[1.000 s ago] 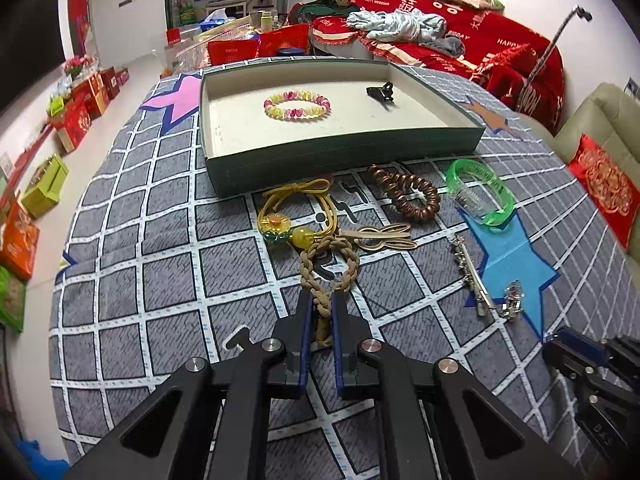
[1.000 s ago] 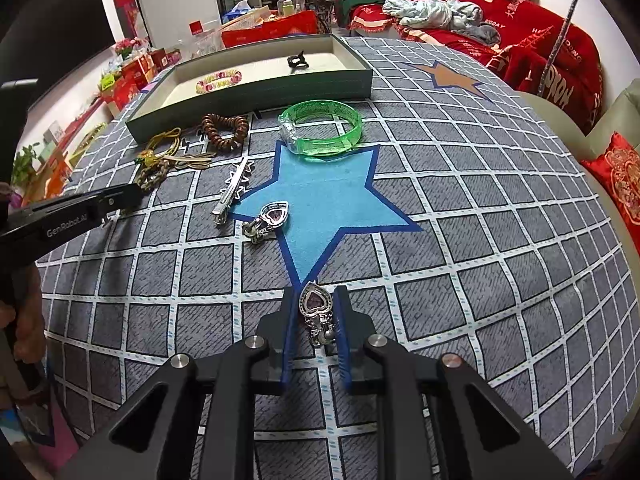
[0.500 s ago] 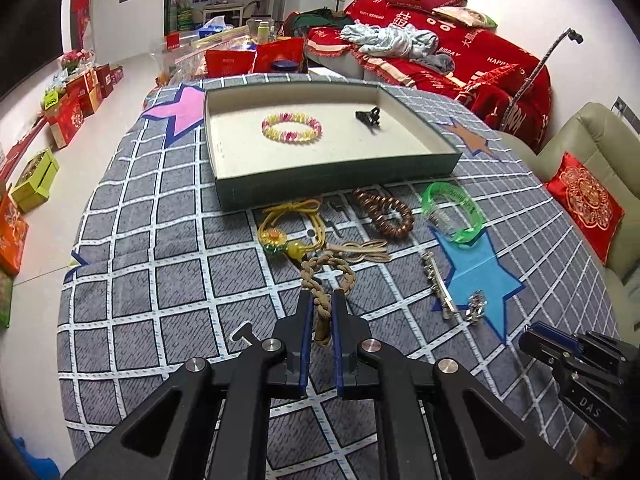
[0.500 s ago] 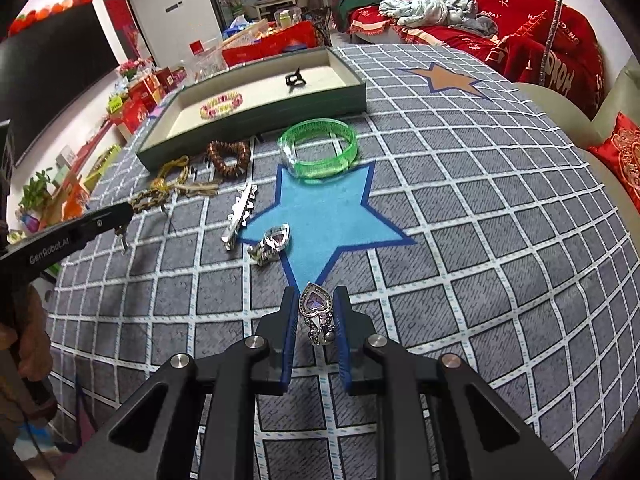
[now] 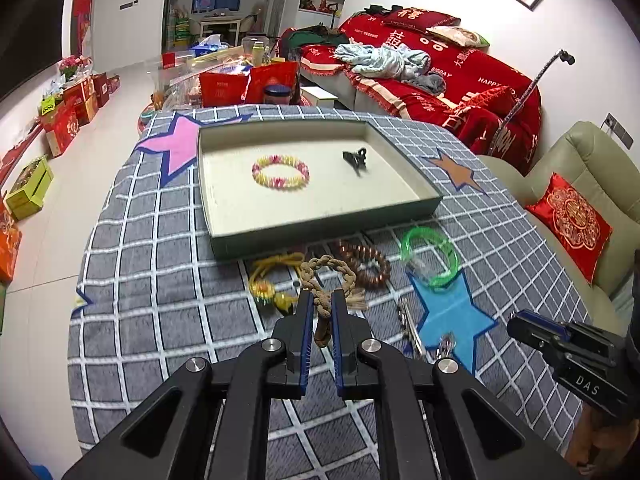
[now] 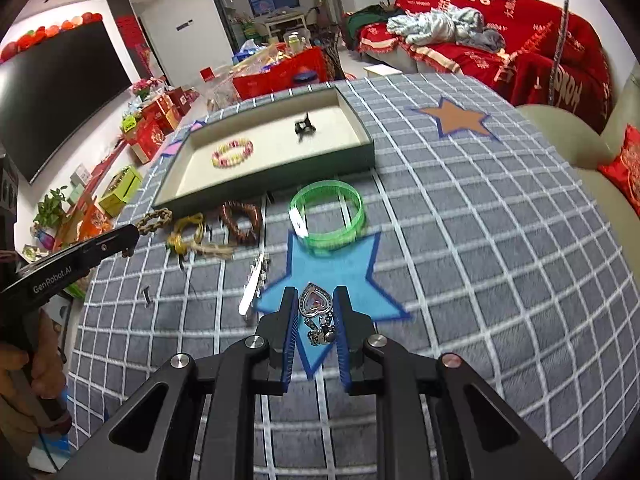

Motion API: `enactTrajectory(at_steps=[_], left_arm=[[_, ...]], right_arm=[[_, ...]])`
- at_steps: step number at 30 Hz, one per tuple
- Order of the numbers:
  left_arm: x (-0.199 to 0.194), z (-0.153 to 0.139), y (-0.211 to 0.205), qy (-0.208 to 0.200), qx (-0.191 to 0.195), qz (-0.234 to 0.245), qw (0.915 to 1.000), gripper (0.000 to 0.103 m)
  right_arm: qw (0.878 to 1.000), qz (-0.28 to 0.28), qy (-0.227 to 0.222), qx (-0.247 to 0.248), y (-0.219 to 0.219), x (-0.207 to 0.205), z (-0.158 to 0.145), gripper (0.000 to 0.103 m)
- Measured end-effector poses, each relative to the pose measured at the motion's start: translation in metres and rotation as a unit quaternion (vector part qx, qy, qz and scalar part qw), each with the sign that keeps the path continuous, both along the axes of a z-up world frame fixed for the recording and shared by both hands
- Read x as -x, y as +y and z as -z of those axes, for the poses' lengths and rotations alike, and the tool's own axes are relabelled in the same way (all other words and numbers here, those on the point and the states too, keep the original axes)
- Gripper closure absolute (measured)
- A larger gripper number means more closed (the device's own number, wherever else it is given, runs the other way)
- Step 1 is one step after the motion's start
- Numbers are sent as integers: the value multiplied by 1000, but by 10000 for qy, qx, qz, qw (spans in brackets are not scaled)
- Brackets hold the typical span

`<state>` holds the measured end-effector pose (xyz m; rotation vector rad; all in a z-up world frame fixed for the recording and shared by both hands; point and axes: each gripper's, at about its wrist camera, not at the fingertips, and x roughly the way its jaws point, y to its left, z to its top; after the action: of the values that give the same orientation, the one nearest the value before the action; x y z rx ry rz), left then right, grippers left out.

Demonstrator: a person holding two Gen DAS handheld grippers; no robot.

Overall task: Organize jewelry
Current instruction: 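Carry the pendant with the right tool and braided bracelet with the left tool into the box, release both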

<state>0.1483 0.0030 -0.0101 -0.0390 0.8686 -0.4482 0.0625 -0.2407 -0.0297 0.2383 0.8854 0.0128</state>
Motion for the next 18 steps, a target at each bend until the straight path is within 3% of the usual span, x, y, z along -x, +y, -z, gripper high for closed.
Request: enactTrajectory(at_steps=[8, 18], left_arm=[[-35, -16, 0, -223, 20, -212, 9995, 76], [-99, -5, -11, -172, -149, -352, 9991, 76]], right_arm=[[9993, -237, -287, 50, 1, -49, -26, 84], [9986, -457, -274, -27, 4, -147, -29, 84]])
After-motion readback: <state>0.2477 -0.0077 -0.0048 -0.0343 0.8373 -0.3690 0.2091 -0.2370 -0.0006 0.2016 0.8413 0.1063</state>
